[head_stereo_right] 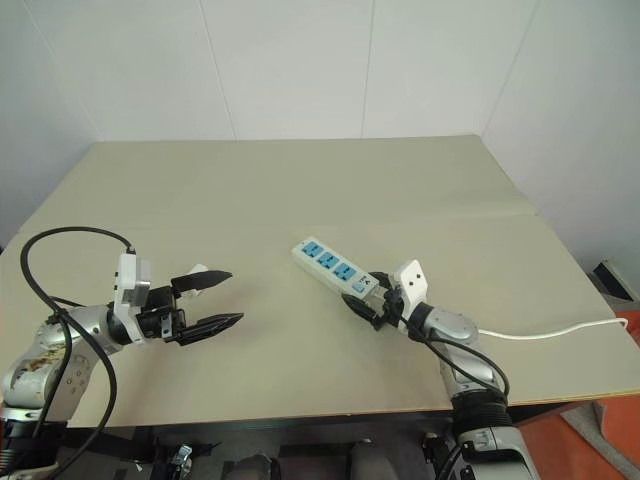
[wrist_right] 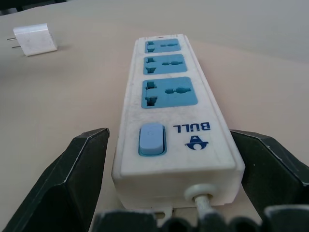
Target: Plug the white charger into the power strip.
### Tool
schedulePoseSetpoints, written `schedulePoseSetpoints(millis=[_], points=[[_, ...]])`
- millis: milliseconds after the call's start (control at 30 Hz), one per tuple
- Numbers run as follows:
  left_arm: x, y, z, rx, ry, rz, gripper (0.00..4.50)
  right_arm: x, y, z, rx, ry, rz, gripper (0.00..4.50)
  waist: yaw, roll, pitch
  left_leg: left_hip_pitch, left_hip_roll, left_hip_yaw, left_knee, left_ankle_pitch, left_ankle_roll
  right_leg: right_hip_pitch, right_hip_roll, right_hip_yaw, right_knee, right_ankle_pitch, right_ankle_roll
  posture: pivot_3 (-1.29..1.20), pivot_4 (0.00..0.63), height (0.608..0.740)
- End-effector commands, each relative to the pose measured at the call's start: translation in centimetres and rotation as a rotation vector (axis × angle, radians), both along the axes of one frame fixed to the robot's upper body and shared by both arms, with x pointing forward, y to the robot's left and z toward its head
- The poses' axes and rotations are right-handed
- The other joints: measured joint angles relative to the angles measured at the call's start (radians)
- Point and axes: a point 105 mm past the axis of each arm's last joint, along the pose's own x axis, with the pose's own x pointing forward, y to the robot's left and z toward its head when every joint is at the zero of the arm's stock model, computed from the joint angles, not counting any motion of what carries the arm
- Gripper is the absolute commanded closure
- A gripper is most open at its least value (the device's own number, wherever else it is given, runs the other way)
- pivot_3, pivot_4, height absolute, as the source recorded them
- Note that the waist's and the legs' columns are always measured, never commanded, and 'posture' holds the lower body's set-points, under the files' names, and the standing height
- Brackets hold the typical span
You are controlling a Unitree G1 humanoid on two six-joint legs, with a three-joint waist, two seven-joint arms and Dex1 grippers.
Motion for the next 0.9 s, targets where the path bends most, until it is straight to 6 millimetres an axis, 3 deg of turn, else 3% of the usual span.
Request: schedulePoseSetpoints(millis=[33, 200, 400, 467, 733, 800, 900], points=[[-0.3, -0.2, 0.9, 0.002, -0.047, -0.01, 0.0, 0.4, 0.4, 1.2, 0.009, -0.059, 0.006, 0.04, -0.001, 0.0, 0.0, 0.0, 0.0, 0.0, 0.0, 0.0, 0.0, 0.0, 0.0, 0.0, 0.0, 0.0, 0.0, 0.0, 0.15, 0.74], [-0.5, -0.3, 0.9, -0.006, -0.049, -0.01, 0.0, 0.8, 0.5, 1.4, 0.032, -0.066, 0.002, 1.07, -0.005, 0.0, 0.0, 0.0, 0.0, 0.0, 0.0, 0.0, 0.0, 0.0, 0.0, 0.0, 0.0, 0.0, 0.0, 0.0, 0.15, 0.74], [0.0, -0.1, 2.3, -0.044, -0.087, 0.018, 0.0, 0.3, 0.8, 1.4, 0.004, -0.082, 0.049, 1.07, -0.005, 0.0, 0.0, 0.0, 0.0, 0.0, 0.0, 0.0, 0.0, 0.0, 0.0, 0.0, 0.0, 0.0, 0.0, 0.0, 0.15, 0.74], [1.1, 0.3, 2.8, -0.037, -0.038, 0.098, 0.0, -0.3, 1.2, 1.5, 0.003, -0.088, 0.096, 1.07, -0.004, 0.0, 0.0, 0.0, 0.0, 0.0, 0.0, 0.0, 0.0, 0.0, 0.0, 0.0, 0.0, 0.0, 0.0, 0.0, 0.15, 0.74], [4.7, -0.5, 7.9, 0.1, -0.196, 0.428, 0.0, -3.1, 3.2, 2.6, -0.073, -0.094, 0.435, 1.07, -0.006, 0.0, 0.0, -0.001, 0.0, -0.001, 0.0, 0.0, 0.0, 0.0, 0.0, 0.0, -0.001, 0.001, 0.002, 0.0, 0.15, 0.74], [5.2, -0.6, 8.5, 0.116, -0.173, 0.447, 0.0, -3.6, 3.5, 2.7, -0.105, -0.07, 0.518, 1.07, -0.008, 0.0, 0.0, 0.0, 0.0, -0.001, 0.0, 0.0, 0.0, 0.0, 0.0, 0.0, -0.001, 0.001, 0.002, 0.0, 0.15, 0.74], [6.7, 0.0, 7.7, 0.198, -0.011, 0.512, 0.0, -4.1, 3.8, 2.7, -0.14, -0.053, 0.607, 1.07, -0.008, 0.0, 0.0, 0.0, 0.0, -0.001, 0.0, 0.0, 0.0, 0.0, 0.001, 0.0, 0.0, 0.001, 0.002, 0.0, 0.15, 0.74]])
